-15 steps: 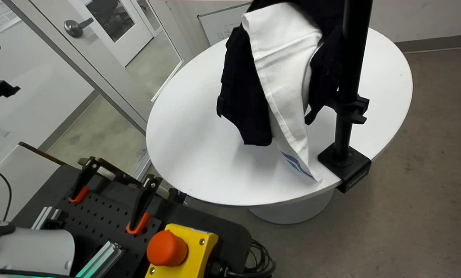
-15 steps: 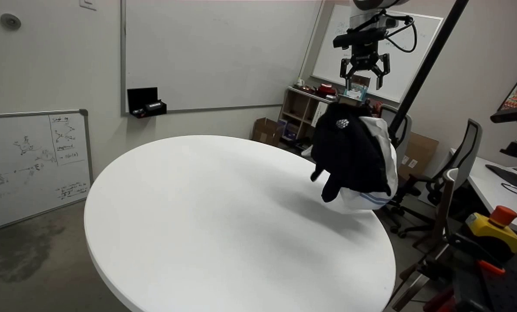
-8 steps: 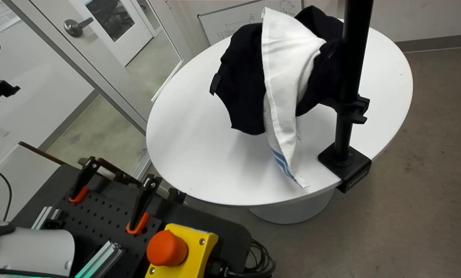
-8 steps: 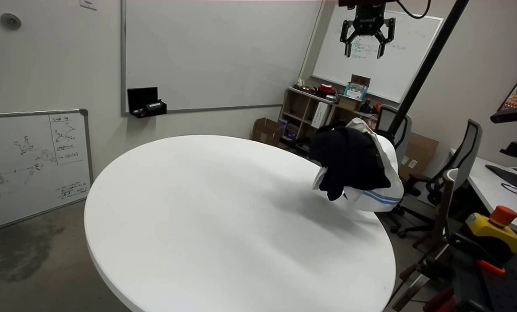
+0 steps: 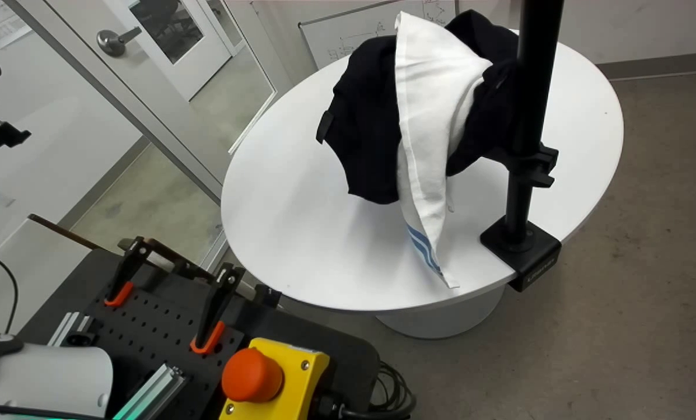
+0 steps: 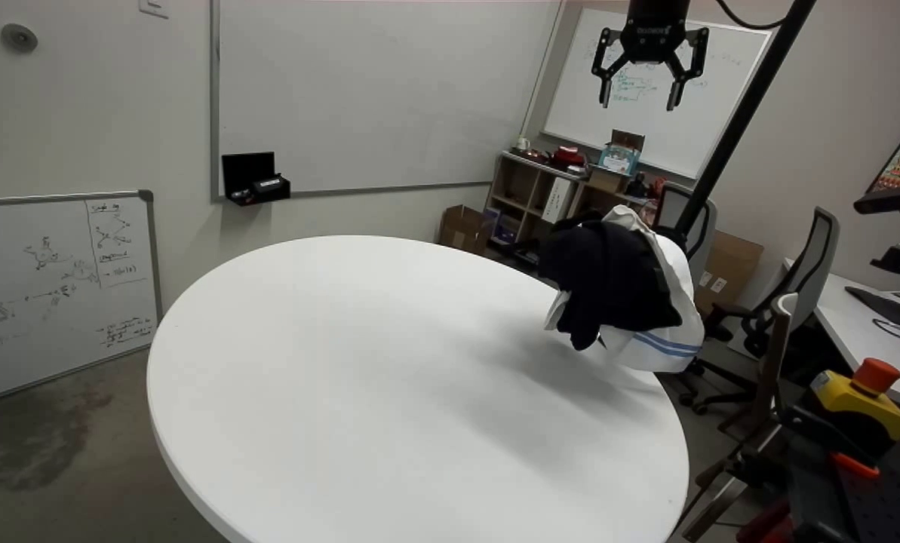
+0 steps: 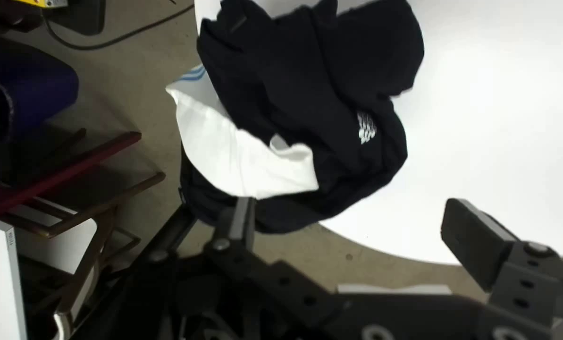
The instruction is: Take the black and white towels at the same time and put them on the black rod
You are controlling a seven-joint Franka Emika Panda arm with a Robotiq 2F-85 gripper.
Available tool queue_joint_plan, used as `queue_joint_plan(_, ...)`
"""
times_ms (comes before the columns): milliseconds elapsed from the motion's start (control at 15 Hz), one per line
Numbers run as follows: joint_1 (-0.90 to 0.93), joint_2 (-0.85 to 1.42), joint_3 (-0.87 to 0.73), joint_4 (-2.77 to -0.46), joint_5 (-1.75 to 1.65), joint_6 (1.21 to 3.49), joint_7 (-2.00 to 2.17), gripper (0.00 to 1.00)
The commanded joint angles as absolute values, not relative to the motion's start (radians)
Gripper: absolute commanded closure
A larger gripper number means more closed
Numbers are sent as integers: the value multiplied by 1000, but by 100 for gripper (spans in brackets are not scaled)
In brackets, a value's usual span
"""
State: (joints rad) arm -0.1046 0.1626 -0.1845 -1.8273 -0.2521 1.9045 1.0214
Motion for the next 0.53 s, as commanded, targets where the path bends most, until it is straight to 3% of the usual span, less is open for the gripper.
queue_joint_plan(0,-106,138,-170,-1870,-234,1905,988,0)
queue_joint_plan(467,-107,73,-151,-1963,-217,1921,943,0)
